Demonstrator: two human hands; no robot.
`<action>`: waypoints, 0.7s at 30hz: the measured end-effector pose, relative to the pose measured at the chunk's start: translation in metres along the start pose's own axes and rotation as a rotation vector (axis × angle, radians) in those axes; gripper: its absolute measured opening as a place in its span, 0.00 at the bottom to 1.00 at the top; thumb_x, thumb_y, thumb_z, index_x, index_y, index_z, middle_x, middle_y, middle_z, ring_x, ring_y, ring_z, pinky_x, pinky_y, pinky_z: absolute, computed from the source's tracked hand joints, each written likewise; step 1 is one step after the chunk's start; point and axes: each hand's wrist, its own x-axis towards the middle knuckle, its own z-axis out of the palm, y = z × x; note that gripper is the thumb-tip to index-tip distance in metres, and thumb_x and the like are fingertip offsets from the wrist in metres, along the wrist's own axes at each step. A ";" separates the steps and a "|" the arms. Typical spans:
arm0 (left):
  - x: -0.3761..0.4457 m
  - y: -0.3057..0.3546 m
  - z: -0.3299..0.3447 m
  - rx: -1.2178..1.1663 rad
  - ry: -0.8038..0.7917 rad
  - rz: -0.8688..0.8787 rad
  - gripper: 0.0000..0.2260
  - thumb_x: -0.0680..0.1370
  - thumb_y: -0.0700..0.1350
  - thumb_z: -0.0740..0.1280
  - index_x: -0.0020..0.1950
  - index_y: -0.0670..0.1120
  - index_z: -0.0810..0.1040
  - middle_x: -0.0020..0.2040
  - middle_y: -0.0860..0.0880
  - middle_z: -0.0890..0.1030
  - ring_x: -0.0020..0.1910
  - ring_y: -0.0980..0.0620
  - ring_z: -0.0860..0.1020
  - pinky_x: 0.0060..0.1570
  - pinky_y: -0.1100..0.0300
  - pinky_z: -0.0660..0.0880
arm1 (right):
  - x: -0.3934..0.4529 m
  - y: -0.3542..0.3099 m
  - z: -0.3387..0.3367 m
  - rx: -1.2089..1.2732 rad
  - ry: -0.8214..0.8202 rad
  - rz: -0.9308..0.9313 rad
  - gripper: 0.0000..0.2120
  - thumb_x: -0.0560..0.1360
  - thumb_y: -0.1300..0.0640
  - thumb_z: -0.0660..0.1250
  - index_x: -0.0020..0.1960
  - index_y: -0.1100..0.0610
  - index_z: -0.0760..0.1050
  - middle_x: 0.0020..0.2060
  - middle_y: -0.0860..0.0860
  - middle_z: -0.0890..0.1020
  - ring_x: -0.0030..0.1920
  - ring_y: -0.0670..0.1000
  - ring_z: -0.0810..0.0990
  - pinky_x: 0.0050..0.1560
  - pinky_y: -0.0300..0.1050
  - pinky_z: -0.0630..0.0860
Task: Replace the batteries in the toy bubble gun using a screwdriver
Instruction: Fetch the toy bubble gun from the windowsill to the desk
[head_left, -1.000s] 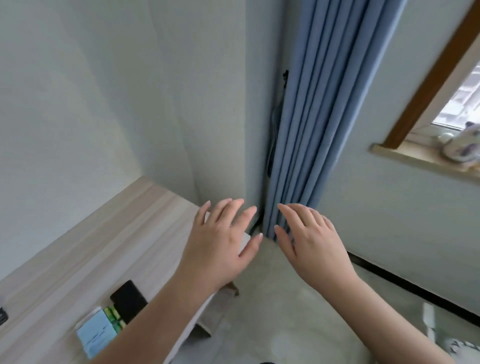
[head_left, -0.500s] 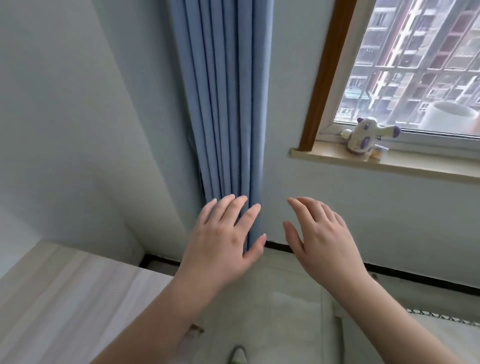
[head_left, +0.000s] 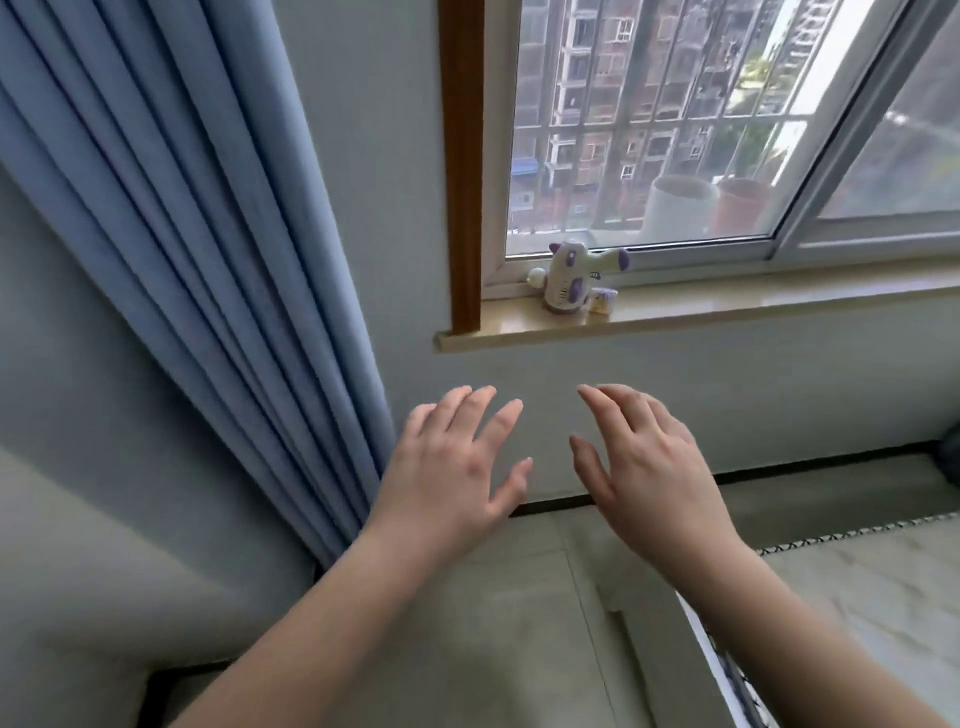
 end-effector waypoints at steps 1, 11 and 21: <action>0.012 0.002 0.004 -0.012 -0.004 0.019 0.25 0.77 0.60 0.55 0.70 0.50 0.72 0.67 0.46 0.75 0.67 0.45 0.72 0.63 0.48 0.69 | 0.005 0.007 0.001 -0.007 0.005 0.020 0.25 0.77 0.45 0.54 0.67 0.59 0.72 0.60 0.54 0.77 0.60 0.57 0.76 0.54 0.52 0.75; 0.150 0.041 0.057 -0.039 0.043 0.117 0.24 0.77 0.58 0.56 0.69 0.49 0.73 0.64 0.46 0.77 0.63 0.46 0.75 0.58 0.49 0.72 | 0.080 0.111 0.026 -0.022 0.015 0.137 0.26 0.77 0.45 0.53 0.67 0.58 0.72 0.60 0.54 0.77 0.59 0.56 0.76 0.54 0.51 0.75; 0.260 0.072 0.101 -0.029 0.044 0.055 0.23 0.76 0.56 0.57 0.68 0.49 0.74 0.63 0.48 0.78 0.62 0.48 0.76 0.58 0.50 0.73 | 0.170 0.223 0.050 0.001 -0.049 0.079 0.25 0.75 0.44 0.53 0.65 0.57 0.72 0.58 0.54 0.78 0.56 0.57 0.78 0.52 0.50 0.76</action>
